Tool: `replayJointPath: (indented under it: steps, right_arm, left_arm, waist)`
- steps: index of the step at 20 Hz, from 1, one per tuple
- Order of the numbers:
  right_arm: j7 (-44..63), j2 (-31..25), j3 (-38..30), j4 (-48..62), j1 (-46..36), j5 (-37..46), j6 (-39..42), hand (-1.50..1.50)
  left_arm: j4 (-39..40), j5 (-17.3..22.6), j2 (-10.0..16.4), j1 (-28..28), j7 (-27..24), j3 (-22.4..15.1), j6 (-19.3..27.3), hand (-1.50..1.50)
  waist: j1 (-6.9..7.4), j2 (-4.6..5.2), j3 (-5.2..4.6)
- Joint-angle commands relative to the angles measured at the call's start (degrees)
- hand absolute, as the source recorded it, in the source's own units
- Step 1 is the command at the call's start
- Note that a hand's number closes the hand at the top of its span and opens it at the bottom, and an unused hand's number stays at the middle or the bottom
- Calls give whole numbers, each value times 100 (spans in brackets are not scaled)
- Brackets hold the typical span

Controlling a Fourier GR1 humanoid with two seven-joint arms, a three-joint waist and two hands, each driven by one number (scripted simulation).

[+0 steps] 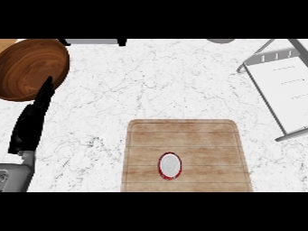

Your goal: Pick the squash from the cutting board and place it in the tiered basket

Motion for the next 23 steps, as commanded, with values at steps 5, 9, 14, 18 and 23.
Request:
replayJointPath:
  steps: [5, 9, 14, 18, 23]
  right_arm:
    - [1209, 225, 332, -1327, -19, 867, -240, -150]
    - [1573, 717, 42, -2232, 173, 942, 51, -150]
    - [1618, 1648, -107, -3716, 584, 1078, 362, -150]
    - [1241, 2327, 3, -5152, 1101, 1109, 794, -150]
    - [1528, 2357, 915, -6586, 1597, 1020, 1331, -150]
  left_arm:
    - [-79, -4, 103, 250, -129, 120, -98, 0]
    - [106, 69, 72, 255, -192, 218, -119, 0]
    - [52, 6, 140, 340, -106, 271, -75, 0]
    - [192, -87, -22, 416, -248, 242, 95, 0]
    - [85, 37, 10, 162, -85, 260, -82, 0]
  waist:
    - [-46, -38, -2]
    - [-160, -82, -6]
    - [-257, -143, -3]
    - [-395, -192, -8]
    - [-182, -142, -7]
